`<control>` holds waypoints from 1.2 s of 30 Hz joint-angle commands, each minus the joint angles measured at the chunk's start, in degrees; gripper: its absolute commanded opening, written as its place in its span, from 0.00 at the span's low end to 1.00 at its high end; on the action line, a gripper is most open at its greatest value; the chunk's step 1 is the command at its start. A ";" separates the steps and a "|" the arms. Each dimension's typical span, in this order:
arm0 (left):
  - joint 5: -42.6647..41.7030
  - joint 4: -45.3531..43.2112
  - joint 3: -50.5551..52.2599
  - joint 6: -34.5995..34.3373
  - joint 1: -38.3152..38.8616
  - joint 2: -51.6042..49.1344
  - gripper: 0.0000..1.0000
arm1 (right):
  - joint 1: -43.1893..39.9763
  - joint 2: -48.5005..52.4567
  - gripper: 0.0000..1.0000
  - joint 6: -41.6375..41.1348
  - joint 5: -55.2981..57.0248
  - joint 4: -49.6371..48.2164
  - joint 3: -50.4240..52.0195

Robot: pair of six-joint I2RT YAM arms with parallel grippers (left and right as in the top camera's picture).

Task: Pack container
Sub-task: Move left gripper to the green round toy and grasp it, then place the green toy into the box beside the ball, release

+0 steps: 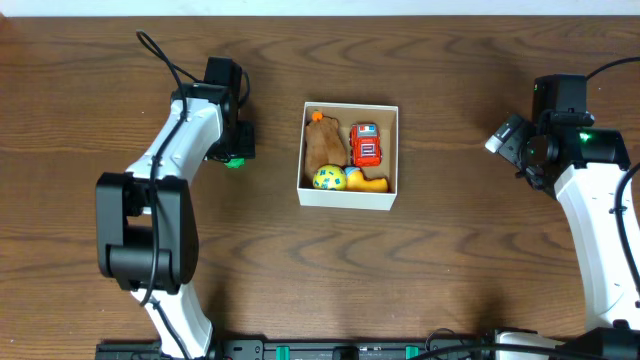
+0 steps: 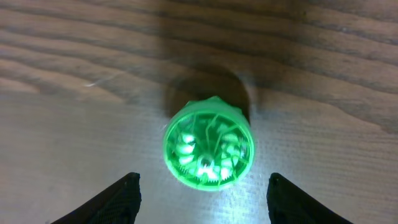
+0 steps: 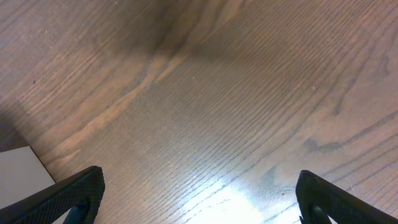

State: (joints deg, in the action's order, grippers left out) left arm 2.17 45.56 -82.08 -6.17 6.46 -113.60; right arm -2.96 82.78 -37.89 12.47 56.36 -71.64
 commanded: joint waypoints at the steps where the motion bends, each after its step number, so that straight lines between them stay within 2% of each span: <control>1: -2.84 -0.63 0.37 1.68 -0.46 -1.40 0.65 | -0.39 0.11 0.99 0.26 0.59 0.04 0.22; 13: -2.80 -2.43 0.39 1.68 -0.85 -7.17 0.66 | -0.39 0.11 0.99 0.26 0.59 0.04 0.22; 22: -2.82 -3.17 0.39 1.75 -1.05 -7.52 0.65 | -0.39 0.11 0.99 0.24 0.61 0.04 0.22; 25: -2.82 -3.65 0.39 3.69 -1.03 -7.52 0.64 | -0.39 0.11 0.99 0.24 0.61 0.04 0.22; 30: -2.82 -3.74 0.39 5.31 -1.03 -7.50 0.44 | -0.39 0.11 0.99 0.26 0.61 0.04 0.22; 36: -2.82 0.22 -0.39 5.38 -1.03 -6.67 0.41 | -0.39 0.11 0.99 0.24 0.61 0.04 0.22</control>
State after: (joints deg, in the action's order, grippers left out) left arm -1.19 43.22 -82.21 -1.63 5.76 -119.42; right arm -2.96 82.78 -37.89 12.49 56.34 -71.61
